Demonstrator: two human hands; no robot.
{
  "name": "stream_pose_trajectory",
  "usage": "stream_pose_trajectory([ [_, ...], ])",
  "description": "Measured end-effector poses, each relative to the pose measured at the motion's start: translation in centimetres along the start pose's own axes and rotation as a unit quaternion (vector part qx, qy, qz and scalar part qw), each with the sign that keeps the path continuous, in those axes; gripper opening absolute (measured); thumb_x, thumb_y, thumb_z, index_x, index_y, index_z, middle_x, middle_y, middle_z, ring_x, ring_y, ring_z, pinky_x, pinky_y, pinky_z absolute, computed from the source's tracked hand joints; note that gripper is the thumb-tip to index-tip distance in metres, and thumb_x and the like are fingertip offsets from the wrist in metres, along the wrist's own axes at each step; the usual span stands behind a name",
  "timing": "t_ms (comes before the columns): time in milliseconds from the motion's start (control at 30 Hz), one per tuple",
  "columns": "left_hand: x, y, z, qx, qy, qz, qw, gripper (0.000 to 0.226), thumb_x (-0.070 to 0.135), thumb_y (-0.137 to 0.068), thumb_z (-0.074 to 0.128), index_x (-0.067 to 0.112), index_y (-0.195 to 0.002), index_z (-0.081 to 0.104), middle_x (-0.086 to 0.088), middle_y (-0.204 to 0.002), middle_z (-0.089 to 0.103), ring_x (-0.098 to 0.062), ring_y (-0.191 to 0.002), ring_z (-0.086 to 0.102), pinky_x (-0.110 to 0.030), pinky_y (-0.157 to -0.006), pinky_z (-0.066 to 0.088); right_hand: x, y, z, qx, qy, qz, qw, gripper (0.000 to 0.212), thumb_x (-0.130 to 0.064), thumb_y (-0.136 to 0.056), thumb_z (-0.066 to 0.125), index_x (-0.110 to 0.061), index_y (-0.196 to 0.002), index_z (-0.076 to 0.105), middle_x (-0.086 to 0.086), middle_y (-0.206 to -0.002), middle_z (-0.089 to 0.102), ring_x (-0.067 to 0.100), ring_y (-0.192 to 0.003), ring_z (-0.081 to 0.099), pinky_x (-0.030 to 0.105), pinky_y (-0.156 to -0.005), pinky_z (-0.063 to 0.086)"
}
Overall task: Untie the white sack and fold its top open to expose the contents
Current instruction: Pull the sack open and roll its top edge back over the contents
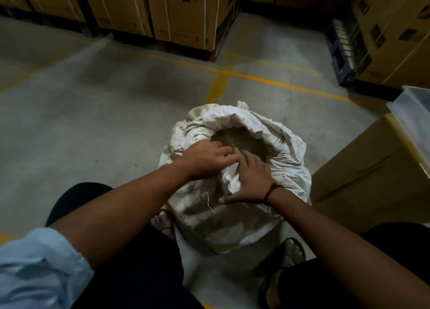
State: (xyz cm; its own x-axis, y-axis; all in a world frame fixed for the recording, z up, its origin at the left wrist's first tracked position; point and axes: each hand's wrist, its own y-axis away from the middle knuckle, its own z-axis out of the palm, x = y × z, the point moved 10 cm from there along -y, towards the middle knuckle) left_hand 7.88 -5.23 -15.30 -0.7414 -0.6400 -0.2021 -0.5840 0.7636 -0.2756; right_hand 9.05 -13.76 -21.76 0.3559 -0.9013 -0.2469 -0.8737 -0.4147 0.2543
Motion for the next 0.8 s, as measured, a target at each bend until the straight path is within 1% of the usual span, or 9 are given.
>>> stream_pose_trajectory([
  [100,-0.4,0.8,-0.6,0.009,0.009,-0.055,0.998,0.039,0.014,-0.086,0.044,0.012,-0.123,0.056,-0.010,-0.092,0.063,-0.033,-0.068,0.060,-0.043,-0.051,0.048,-0.8,-0.8,0.5,0.026,-0.098,-0.011,0.995,0.129,-0.058,-0.062,0.082,-0.031,-0.155,-0.003,0.014,-0.142,0.054,0.033,-0.124,0.057,0.042,-0.097,0.050],
  [167,-2.2,1.4,0.7,-0.064,0.071,-0.127,0.987,0.052,0.021,-0.083,0.058,0.019,-0.133,0.044,-0.007,-0.107,0.064,-0.030,-0.085,0.065,-0.046,-0.064,0.053,-0.5,-1.1,0.0,0.082,-0.075,0.013,0.994,0.110,-0.046,-0.071,0.076,-0.030,-0.155,0.006,0.013,-0.122,0.067,0.036,-0.103,0.067,0.040,-0.080,0.055],
  [233,-3.0,2.9,3.0,-0.200,0.189,-0.182,0.944,0.082,0.039,-0.078,0.077,0.027,-0.147,0.033,-0.004,-0.128,0.056,-0.025,-0.112,0.059,-0.045,-0.091,0.052,-1.4,-0.6,-0.7,0.177,0.045,-0.009,0.983,0.103,-0.041,-0.068,0.079,-0.017,-0.154,0.028,0.012,-0.109,0.070,0.035,-0.085,0.070,0.039,-0.064,0.054],
  [300,-2.7,4.9,4.7,-0.323,0.296,-0.212,0.874,0.109,0.053,-0.071,0.087,0.032,-0.156,0.022,-0.003,-0.146,0.042,-0.022,-0.133,0.043,-0.038,-0.114,0.037,-2.8,0.2,-0.2,0.245,0.165,-0.053,0.954,0.089,-0.035,-0.070,0.080,-0.008,-0.146,0.043,0.010,-0.090,0.067,0.033,-0.063,0.063,0.036,-0.052,0.045],
  [367,-2.6,5.8,5.5,-0.368,0.333,-0.217,0.840,0.117,0.046,-0.066,0.093,0.031,-0.158,0.022,-0.002,-0.153,0.041,-0.021,-0.139,0.040,-0.034,-0.115,0.032,-3.8,0.9,0.0,0.300,0.214,-0.084,0.926,0.072,-0.025,-0.080,0.069,-0.006,-0.145,0.046,0.009,-0.084,0.062,0.031,-0.058,0.057,0.037,-0.055,0.040],
  [500,-3.8,4.5,5.8,-0.312,0.179,-0.223,0.906,0.079,0.041,-0.067,0.087,0.027,-0.135,0.048,-0.002,-0.120,0.067,-0.028,-0.109,0.064,-0.035,-0.085,0.050,-3.8,0.8,-0.4,0.289,0.209,-0.064,0.932,0.071,-0.024,-0.088,0.060,-0.006,-0.151,0.035,0.010,-0.093,0.060,0.031,-0.071,0.056,0.043,-0.067,0.040],
  [633,-6.0,2.9,3.4,-0.228,0.279,-0.260,0.896,0.057,0.028,-0.076,0.075,0.024,-0.130,0.060,-0.003,-0.126,0.067,-0.025,-0.115,0.061,-0.036,-0.095,0.049,-4.6,1.9,-1.3,0.262,0.154,-0.078,0.950,0.109,-0.058,-0.075,0.062,-0.005,-0.158,0.013,0.012,-0.124,0.052,0.032,-0.099,0.053,0.049,-0.085,0.041],
  [733,-6.9,2.8,2.6,-0.259,0.305,-0.270,0.876,0.067,0.031,-0.067,0.065,0.023,-0.133,0.059,-0.003,-0.130,0.065,-0.023,-0.119,0.059,-0.038,-0.100,0.049,-6.0,2.2,-0.5,0.228,0.129,-0.080,0.962,0.135,-0.084,-0.062,0.059,-0.010,-0.159,0.000,0.012,-0.147,0.041,0.031,-0.120,0.048,0.063,-0.107,0.031],
  [800,-6.7,2.9,2.8,-0.277,0.310,-0.268,0.869,0.067,0.032,-0.068,0.067,0.022,-0.133,0.059,-0.003,-0.130,0.065,-0.023,-0.120,0.059,-0.039,-0.101,0.049,-6.2,1.7,0.8,0.215,0.138,-0.060,0.965,0.143,-0.083,-0.055,0.067,-0.012,-0.159,-0.001,0.013,-0.149,0.040,0.033,-0.120,0.048,0.067,-0.108,0.028],
])
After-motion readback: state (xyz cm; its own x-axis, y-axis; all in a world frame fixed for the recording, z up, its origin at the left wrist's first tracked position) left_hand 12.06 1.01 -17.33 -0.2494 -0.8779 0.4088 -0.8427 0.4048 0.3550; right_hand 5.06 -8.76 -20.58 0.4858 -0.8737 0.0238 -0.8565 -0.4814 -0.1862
